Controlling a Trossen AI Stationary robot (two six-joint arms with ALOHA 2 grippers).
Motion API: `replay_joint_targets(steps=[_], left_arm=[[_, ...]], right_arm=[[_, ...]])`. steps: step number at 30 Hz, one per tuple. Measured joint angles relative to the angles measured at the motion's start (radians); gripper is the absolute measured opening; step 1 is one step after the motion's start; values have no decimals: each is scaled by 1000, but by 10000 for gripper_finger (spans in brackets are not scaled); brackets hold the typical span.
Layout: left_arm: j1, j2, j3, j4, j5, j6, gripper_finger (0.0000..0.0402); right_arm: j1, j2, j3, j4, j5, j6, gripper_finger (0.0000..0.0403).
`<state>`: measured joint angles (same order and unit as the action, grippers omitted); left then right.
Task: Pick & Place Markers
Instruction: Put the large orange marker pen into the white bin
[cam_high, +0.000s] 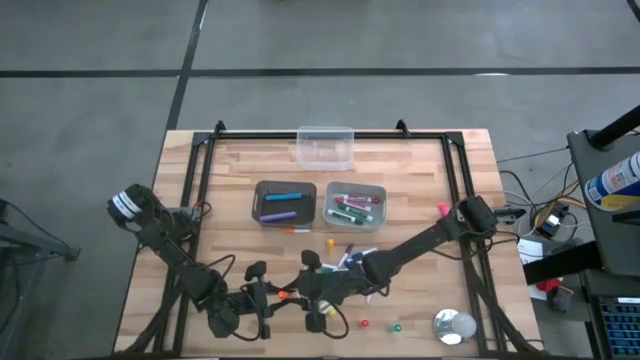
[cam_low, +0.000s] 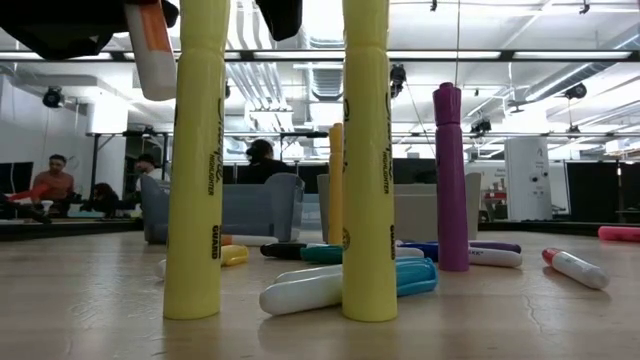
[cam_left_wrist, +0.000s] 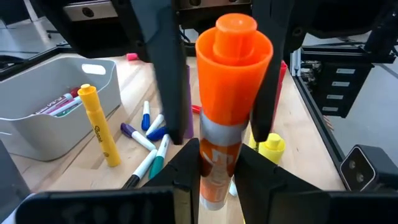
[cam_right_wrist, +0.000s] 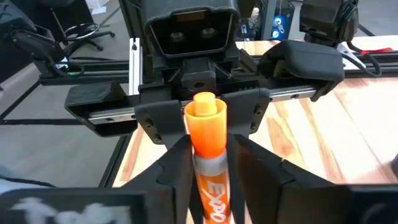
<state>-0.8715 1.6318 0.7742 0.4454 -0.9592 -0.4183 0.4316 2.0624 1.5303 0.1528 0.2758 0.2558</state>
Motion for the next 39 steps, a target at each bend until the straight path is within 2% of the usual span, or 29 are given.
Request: replay_joint_targets(steps=[5, 8, 15, 28, 39], left_arm=[[0, 0, 0, 1, 2, -3, 74], [0, 0, 0, 1, 2, -11, 74], [0, 0, 0, -1, -8, -20, 88], [-1, -2, 0, -2, -28, -15, 178], [-1, -32, -2, -24, -33, 2, 185]], right_arm=[[-2, 0, 0, 0, -22, -9, 69], [-3, 0, 0, -1, -22, -9, 56], [-7, 0, 0, -18, -22, 6, 65], [-6, -8, -1, -78, 38, 7, 65], [-6, -34, -1, -143, 68, 12, 66]])
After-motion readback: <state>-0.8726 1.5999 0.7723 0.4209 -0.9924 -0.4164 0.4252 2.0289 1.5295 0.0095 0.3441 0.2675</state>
